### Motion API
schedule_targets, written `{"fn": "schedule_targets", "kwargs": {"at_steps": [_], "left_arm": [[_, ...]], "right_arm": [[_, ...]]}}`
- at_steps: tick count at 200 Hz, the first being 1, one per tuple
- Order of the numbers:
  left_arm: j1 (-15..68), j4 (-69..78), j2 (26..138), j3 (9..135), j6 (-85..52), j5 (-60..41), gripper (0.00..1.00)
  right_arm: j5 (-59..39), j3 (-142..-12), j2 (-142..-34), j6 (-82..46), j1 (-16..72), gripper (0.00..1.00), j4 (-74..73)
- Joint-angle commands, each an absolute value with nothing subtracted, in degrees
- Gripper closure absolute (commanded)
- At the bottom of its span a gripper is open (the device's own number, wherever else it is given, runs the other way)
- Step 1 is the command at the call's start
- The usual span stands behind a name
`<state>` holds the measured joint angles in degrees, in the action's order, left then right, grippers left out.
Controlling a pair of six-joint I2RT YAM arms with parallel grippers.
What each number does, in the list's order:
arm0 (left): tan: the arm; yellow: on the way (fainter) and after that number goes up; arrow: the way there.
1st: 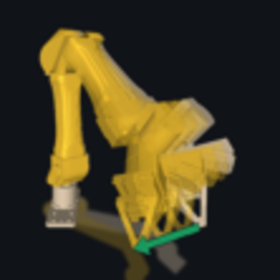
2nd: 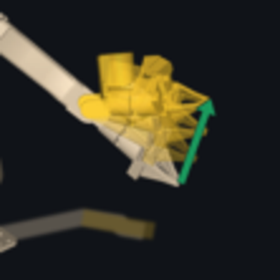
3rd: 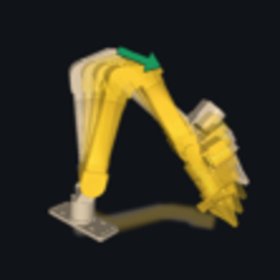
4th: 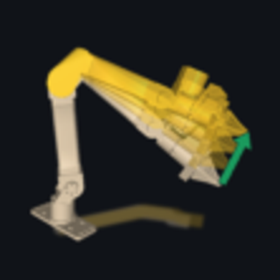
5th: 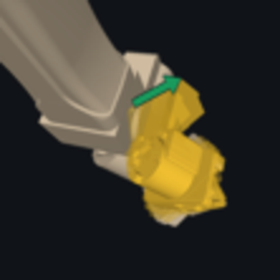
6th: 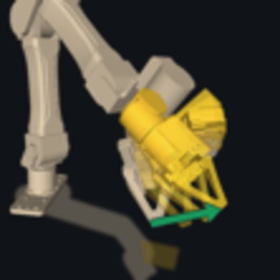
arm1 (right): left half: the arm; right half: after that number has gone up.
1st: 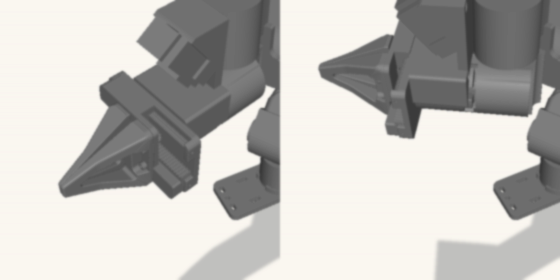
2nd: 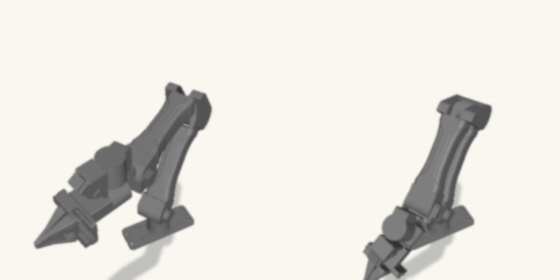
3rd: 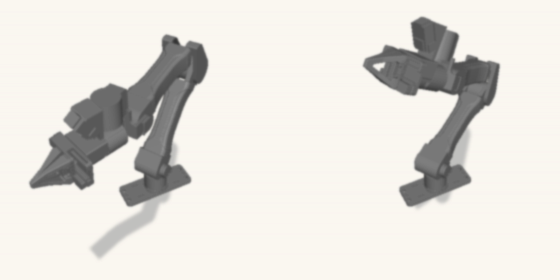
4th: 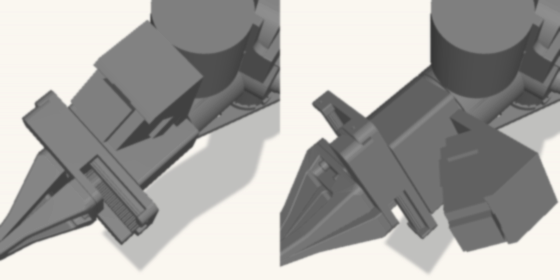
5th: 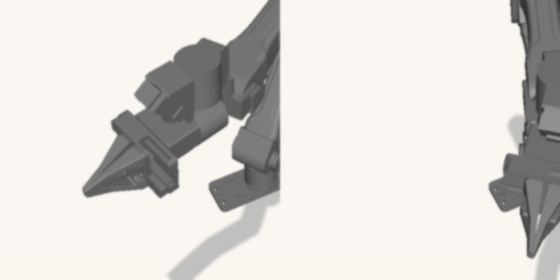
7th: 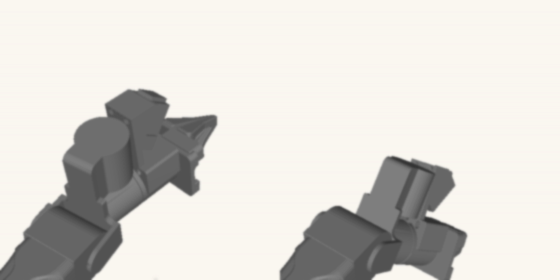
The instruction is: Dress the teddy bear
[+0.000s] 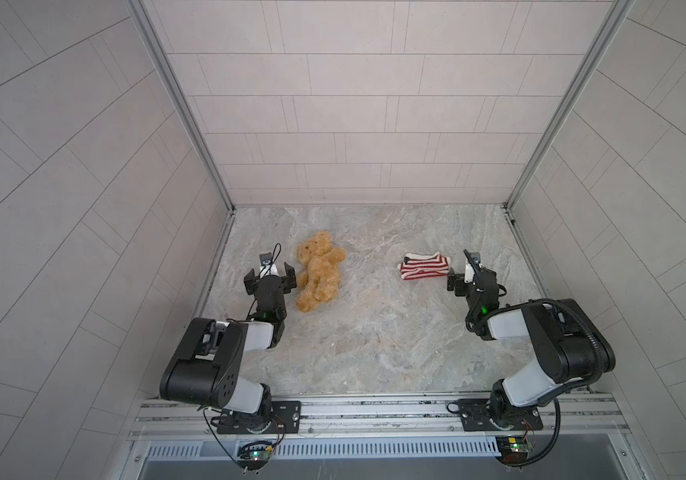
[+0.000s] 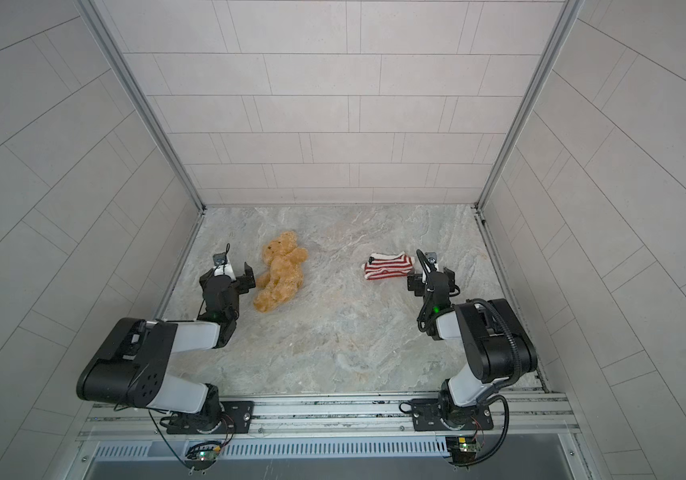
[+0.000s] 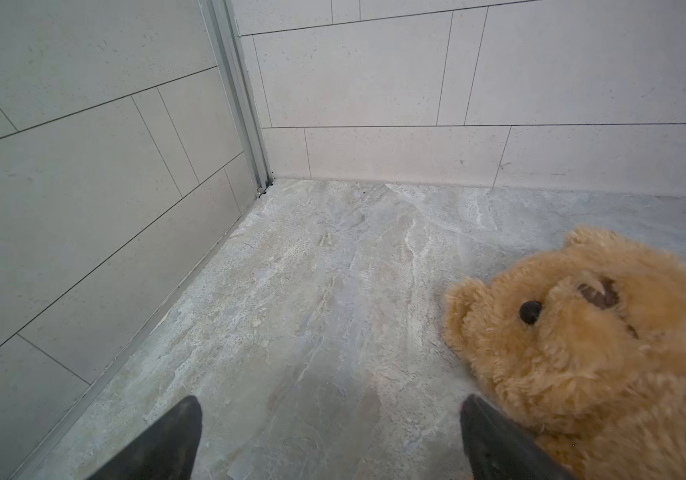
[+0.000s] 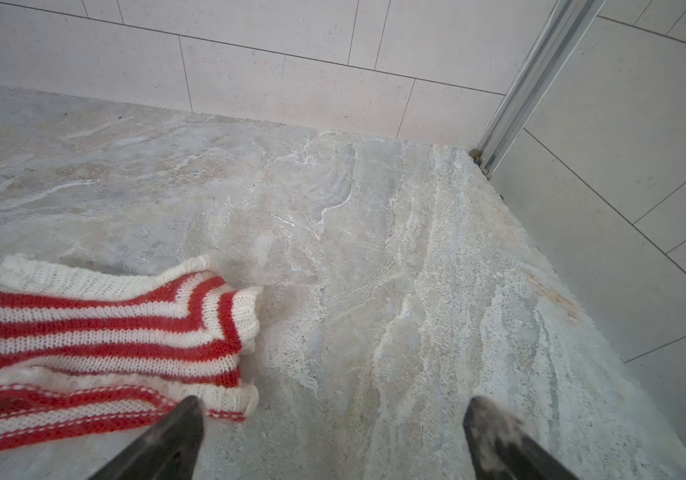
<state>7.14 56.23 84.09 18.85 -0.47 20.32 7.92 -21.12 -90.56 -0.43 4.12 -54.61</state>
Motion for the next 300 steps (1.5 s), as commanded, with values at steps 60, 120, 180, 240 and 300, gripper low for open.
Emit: {"fn": "schedule_targets", "kwargs": {"at_steps": [60,120,180,240,300], "left_arm": [[7.00,56.37,83.89,19.42,-0.48,19.98,0.00],[6.95,56.41,83.89,19.42,-0.47,20.04,0.00],[6.95,56.39,83.89,19.39,-0.44,19.99,0.00],[6.99,56.40,83.93,19.42,-0.46,20.00,0.00],[6.95,56.05,84.07,19.64,-0.48,19.94,0.00]], "right_arm": [[7.83,-21.44,-90.94,0.00,4.27,0.00,-54.93],[7.82,-21.49,-90.89,0.00,4.24,0.00,-54.84],[8.06,-21.53,-90.84,-0.08,4.15,0.00,-54.75],[9.03,-21.90,-90.90,-0.35,4.21,0.01,-54.23],[9.25,-21.93,-90.90,-0.62,4.13,0.00,-53.95]]}}
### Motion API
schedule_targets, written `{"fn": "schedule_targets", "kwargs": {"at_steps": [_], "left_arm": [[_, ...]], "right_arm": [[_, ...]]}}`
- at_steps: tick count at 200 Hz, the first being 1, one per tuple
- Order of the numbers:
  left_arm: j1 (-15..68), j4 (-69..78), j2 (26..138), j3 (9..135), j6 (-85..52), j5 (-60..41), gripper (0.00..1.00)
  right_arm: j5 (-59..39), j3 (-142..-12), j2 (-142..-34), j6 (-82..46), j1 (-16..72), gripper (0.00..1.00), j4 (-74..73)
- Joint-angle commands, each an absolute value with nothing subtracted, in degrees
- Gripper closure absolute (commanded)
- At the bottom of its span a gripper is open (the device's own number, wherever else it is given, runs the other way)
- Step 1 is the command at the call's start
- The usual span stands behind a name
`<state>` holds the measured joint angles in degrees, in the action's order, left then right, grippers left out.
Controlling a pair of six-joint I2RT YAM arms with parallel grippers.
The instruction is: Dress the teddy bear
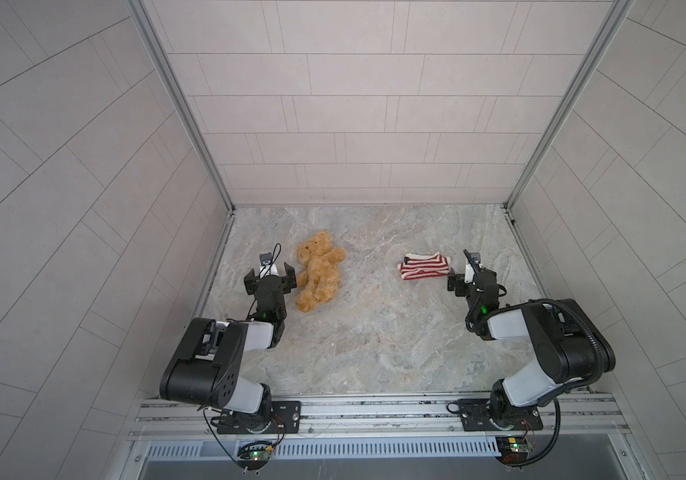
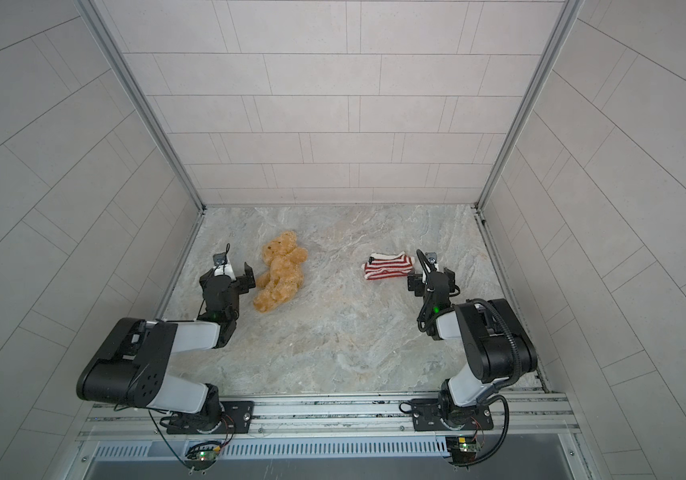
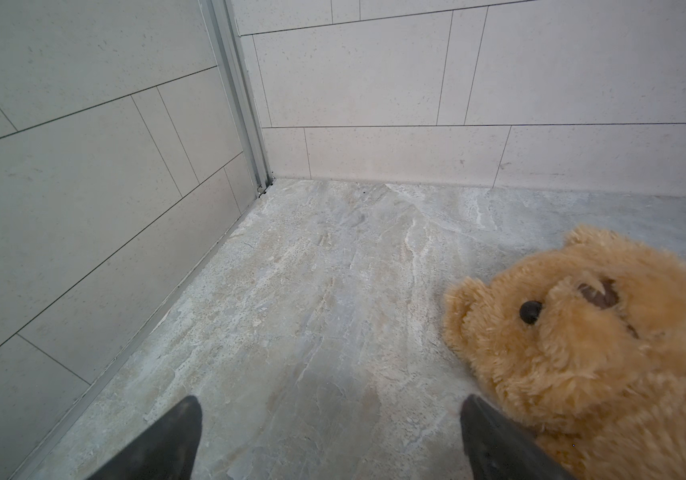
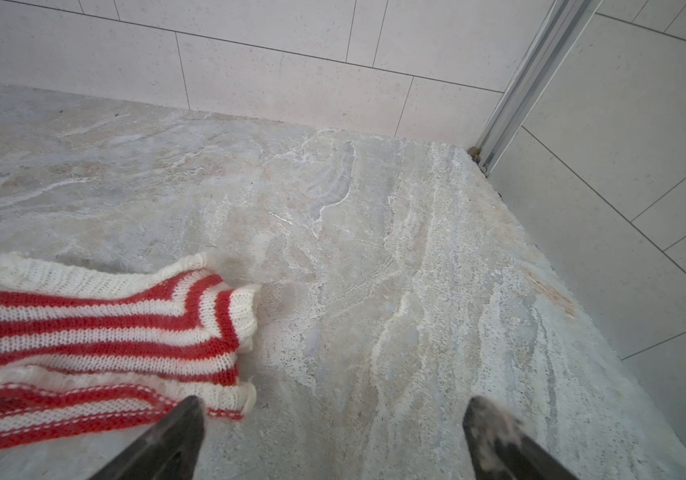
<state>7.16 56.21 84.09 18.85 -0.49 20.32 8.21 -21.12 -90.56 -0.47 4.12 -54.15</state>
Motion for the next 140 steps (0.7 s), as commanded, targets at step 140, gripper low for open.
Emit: {"fn": "schedule_targets", "kwargs": {"at_steps": [140], "left_arm": [[8.26,31.81,64.65,23.54,-7.08,17.63,0.00]], "right_arm": [[10.46,-23.19,-71.89,-3.33,4.46,0.00,-36.08]]}}
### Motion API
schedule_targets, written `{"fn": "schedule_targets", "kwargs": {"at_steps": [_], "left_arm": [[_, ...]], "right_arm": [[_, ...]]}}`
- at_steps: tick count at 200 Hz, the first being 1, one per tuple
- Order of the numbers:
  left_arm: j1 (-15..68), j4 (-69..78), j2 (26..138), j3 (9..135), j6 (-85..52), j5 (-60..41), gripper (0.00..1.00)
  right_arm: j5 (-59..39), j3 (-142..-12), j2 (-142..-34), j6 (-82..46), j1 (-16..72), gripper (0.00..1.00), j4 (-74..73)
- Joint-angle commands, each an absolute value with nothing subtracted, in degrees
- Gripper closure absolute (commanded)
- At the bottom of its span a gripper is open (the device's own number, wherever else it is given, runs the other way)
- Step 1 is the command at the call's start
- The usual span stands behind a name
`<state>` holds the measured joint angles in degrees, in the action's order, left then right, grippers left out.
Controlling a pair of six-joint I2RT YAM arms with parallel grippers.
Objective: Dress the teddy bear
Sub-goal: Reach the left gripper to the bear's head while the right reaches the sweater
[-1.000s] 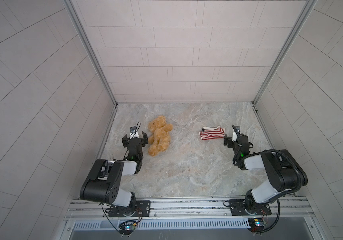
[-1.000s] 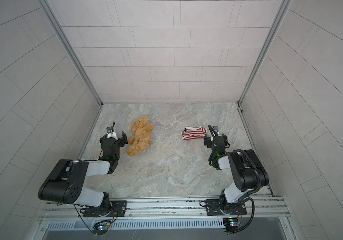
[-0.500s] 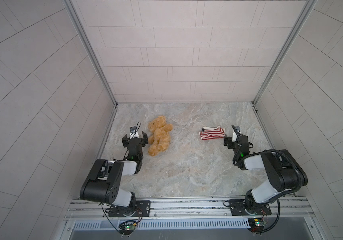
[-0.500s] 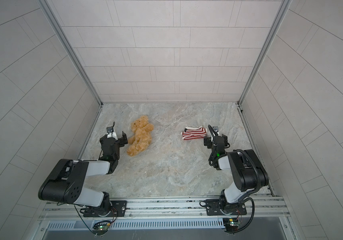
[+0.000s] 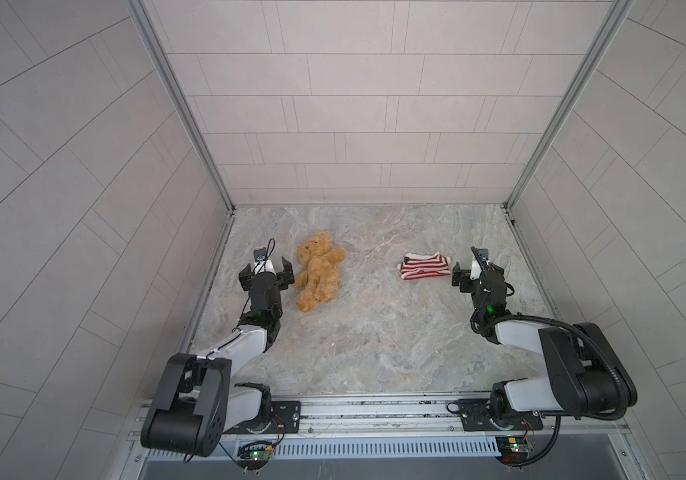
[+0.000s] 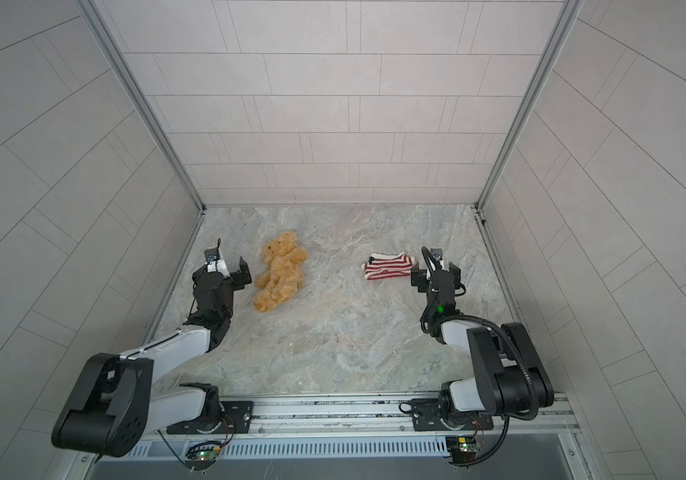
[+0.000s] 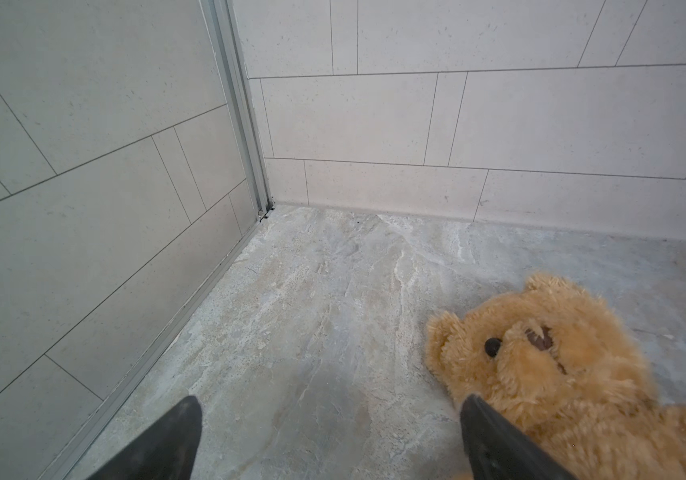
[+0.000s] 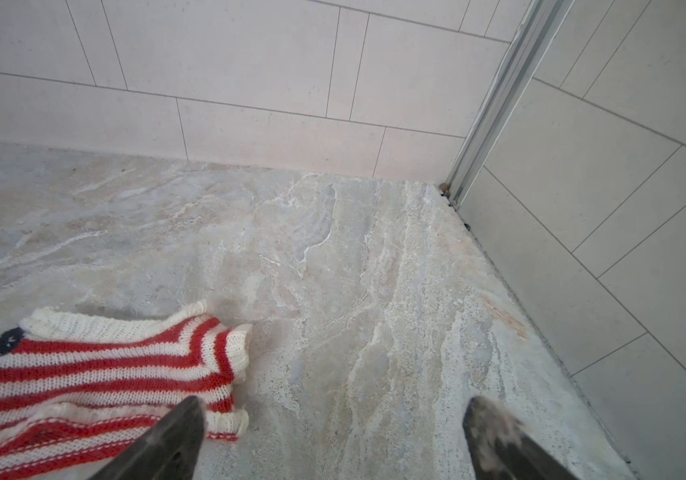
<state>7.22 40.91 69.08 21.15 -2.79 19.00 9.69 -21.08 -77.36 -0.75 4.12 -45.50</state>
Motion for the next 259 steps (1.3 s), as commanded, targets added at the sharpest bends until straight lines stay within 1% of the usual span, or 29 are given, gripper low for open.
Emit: {"fn": "schedule_targets", "kwargs": {"at_steps": [1,14,28,40,48,60,85,111,131,178,213,247,259], "left_arm": [[8.39,31.42,64.45,23.64,-7.23,17.60,0.00],[9.97,26.71,62.18,25.26,-9.39,17.14,0.00],[12.20,21.83,59.75,27.07,-11.65,12.80,0.00],[13.97,14.74,58.43,29.86,-16.40,12.28,0.00],[14.68,9.34,58.19,32.30,-18.90,10.26,0.00],[15.44,1.57,58.95,36.42,-22.29,7.35,0.00],[16.26,-7.79,62.61,43.06,-25.03,-0.29,0.00],[16.27,-15.83,69.22,50.32,-25.68,-1.39,0.00],[16.26,-19.30,74.56,54.89,-25.73,-2.33,0.00],[16.26,-19.71,86.89,60.05,-29.40,-4.19,0.00],[16.51,-19.20,93.81,62.11,-31.72,-3.23,0.00],[19.03,-19.86,98.63,63.85,-30.94,-1.88,0.00],[19.67,-19.86,100.05,64.17,-30.96,-1.67,0.02]], "right_arm": [[10.46,-23.28,-71.63,-3.64,4.47,0.00,-35.70],[9.41,-24.70,-68.32,-5.78,4.63,0.00,-30.15],[8.57,-25.47,-64.26,-7.74,4.99,0.00,-25.19],[10.07,-26.67,-60.44,-11.70,5.40,0.00,-19.78],[11.51,-28.20,-58.14,-15.53,5.58,0.00,-14.46],[10.20,-30.70,-55.82,-17.91,5.97,0.00,-7.32],[5.11,-36.75,-56.38,-17.66,7.52,0.00,3.70],[-1.29,-43.55,-61.26,-16.40,9.80,0.00,12.65],[-3.95,-46.09,-64.02,-14.87,12.69,0.00,15.20],[-4.34,-47.14,-65.73,-13.69,18.33,0.00,16.22],[-4.41,-46.52,-65.35,-13.73,20.59,0.00,16.52],[-3.44,-45.77,-64.69,-13.41,21.17,0.00,16.28],[-3.21,-46.04,-64.52,-13.18,21.18,0.00,16.77]]}}
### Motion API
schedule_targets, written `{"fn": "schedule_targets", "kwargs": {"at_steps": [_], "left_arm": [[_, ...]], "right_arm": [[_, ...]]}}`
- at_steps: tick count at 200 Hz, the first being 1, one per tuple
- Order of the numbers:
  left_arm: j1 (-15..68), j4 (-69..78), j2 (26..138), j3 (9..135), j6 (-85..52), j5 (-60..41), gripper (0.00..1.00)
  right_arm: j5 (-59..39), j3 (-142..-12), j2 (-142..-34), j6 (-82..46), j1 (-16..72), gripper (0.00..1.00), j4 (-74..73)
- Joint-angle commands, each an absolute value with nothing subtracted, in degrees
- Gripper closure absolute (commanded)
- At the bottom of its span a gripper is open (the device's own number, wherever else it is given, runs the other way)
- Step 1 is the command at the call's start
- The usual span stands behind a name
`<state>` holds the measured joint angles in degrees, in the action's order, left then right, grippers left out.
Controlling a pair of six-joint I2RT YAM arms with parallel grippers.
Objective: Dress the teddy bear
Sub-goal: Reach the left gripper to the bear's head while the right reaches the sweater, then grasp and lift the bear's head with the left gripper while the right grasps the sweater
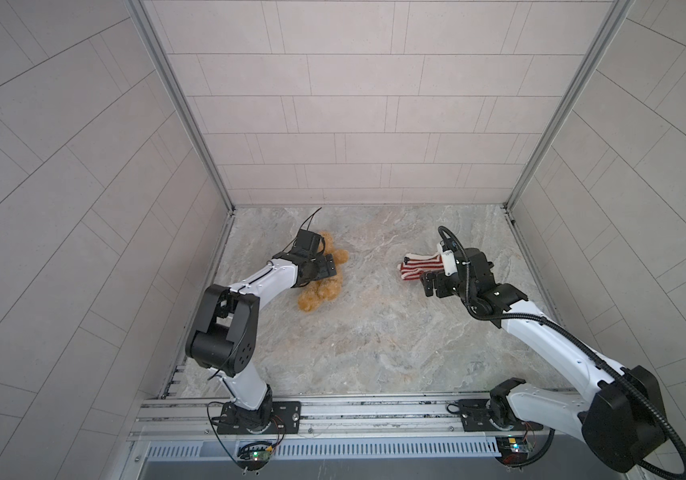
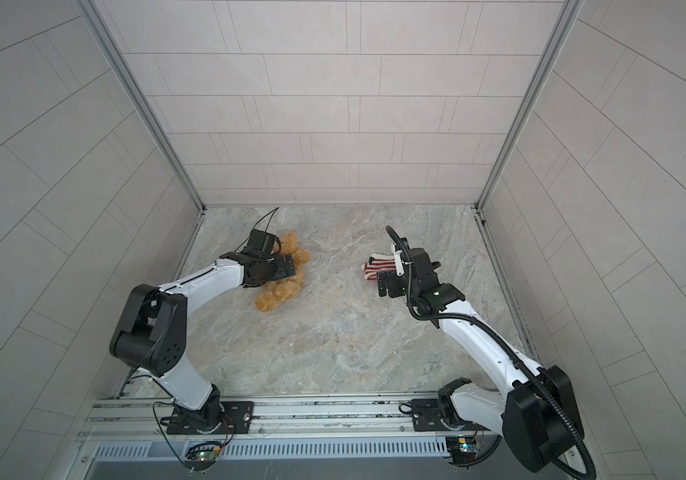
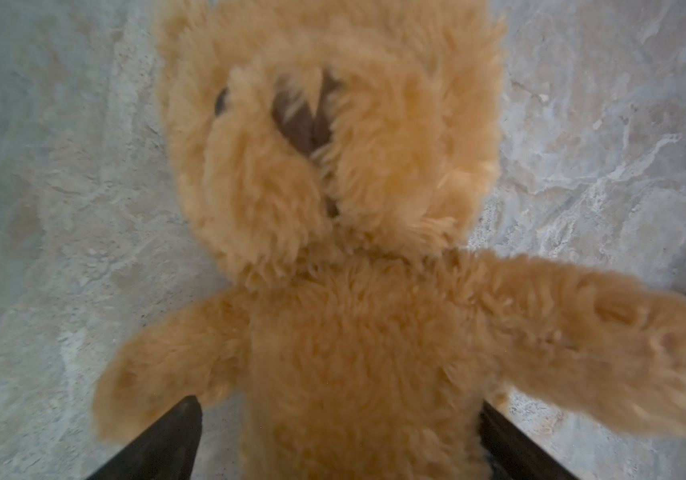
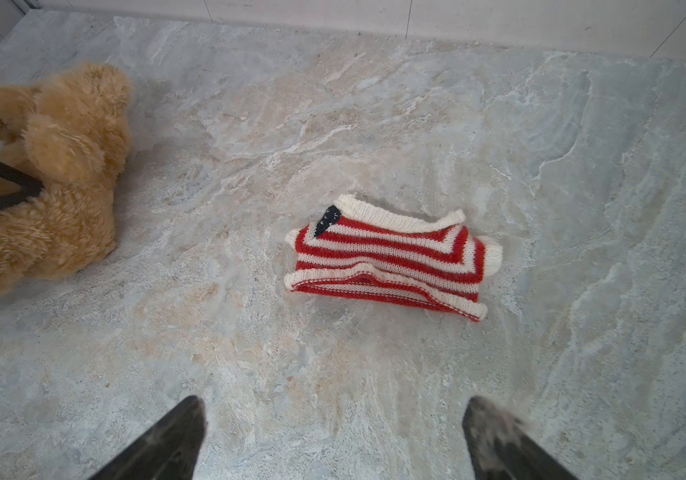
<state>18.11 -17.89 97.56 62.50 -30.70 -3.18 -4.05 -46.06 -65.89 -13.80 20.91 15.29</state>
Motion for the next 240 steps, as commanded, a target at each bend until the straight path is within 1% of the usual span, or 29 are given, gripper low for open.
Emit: {"fn": "schedule_targets", "kwargs": {"at_steps": [1,41,70,83,116,138,141,169,189,211,226,240], "left_arm": [[19.73,-19.86,100.12,64.16,-30.99,-1.62,0.03],[21.48,-18.37,101.59,63.08,-31.16,-1.04,0.18],[22.81,-18.83,100.15,61.58,-29.39,0.56,0.32],[23.38,-19.76,99.35,60.84,-28.09,1.43,0.40],[25.51,-22.22,95.56,57.96,-24.20,3.63,0.53],[28.29,-25.29,92.83,56.38,-20.86,5.35,0.57],[30.35,-25.69,92.46,56.18,-20.36,5.62,0.57],[39.29,-31.10,88.37,54.88,-16.37,10.36,0.59],[46.21,-32.47,85.03,53.13,-15.02,11.91,0.59],[53.07,-34.06,84.56,52.30,-12.93,14.45,0.57],[55.50,-35.36,85.58,52.21,-12.57,15.86,0.56],[56.15,-34.58,85.22,51.10,-13.34,14.53,0.53]], "right_arm": [[-3.19,-46.05,-64.47,-13.18,21.14,0.00,16.82],[-2.48,-45.72,-62.84,-12.92,21.18,0.01,17.11],[-1.99,-45.43,-61.25,-12.57,21.22,0.01,17.93],[-1.63,-45.35,-60.34,-12.43,21.21,0.01,18.48],[-1.06,-45.04,-57.69,-12.30,21.16,0.01,19.88],[-1.28,-44.64,-56.52,-13.14,21.20,0.01,19.95],[-1.36,-44.65,-56.53,-13.27,21.18,0.01,19.91],[-3.51,-44.40,-57.67,-14.37,21.14,0.00,19.19],[-5.10,-43.97,-59.12,-15.40,21.17,0.00,18.00],[-6.89,-43.93,-60.74,-16.58,21.05,0.00,16.47],[-7.38,-44.03,-61.42,-16.94,21.09,0.00,15.92],[-7.60,-43.83,-61.74,-17.14,21.08,0.00,15.63]]}}
